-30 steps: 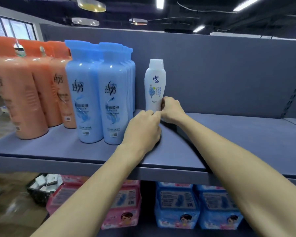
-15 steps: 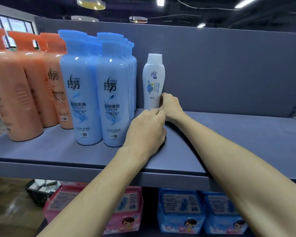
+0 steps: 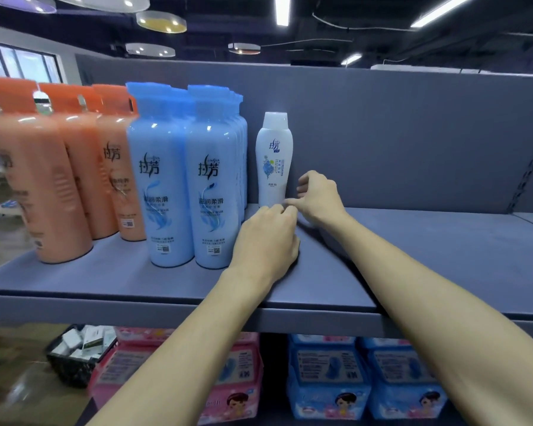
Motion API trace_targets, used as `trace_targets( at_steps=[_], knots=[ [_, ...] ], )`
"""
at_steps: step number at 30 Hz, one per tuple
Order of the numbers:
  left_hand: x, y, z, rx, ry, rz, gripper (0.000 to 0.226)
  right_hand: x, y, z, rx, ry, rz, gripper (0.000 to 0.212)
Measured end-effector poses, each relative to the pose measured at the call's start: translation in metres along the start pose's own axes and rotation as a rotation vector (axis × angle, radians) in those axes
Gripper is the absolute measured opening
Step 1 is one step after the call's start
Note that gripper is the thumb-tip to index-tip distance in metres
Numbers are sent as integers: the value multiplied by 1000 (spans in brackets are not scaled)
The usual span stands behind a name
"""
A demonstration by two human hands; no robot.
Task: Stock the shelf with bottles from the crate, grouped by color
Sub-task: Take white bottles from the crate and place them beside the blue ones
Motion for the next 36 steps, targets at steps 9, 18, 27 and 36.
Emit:
trace_targets(
  at_steps=[9, 18, 27, 36],
  knots=[
    [-33, 16, 17, 109, 47, -90, 12, -78, -21, 86, -73, -9, 213, 41],
    [-77, 13, 116, 146, 113, 78, 17, -103, -29, 231, -235, 162, 164, 23],
    [-40, 43, 206, 208, 102, 200, 22, -54, 35, 329, -163, -29, 194, 28],
    [38, 72, 299, 226, -279, 176, 30, -14, 110, 400, -91, -169, 355, 32]
  ],
)
Point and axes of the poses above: each hand's wrist, its own z-axis away from the middle knuckle, its own x-axis out of the palm, y = z × x, the point moved 1 cm from there along -z, towards the middle knuckle, and after that the axes turned 1 degree about x, right-handed, at the moved point
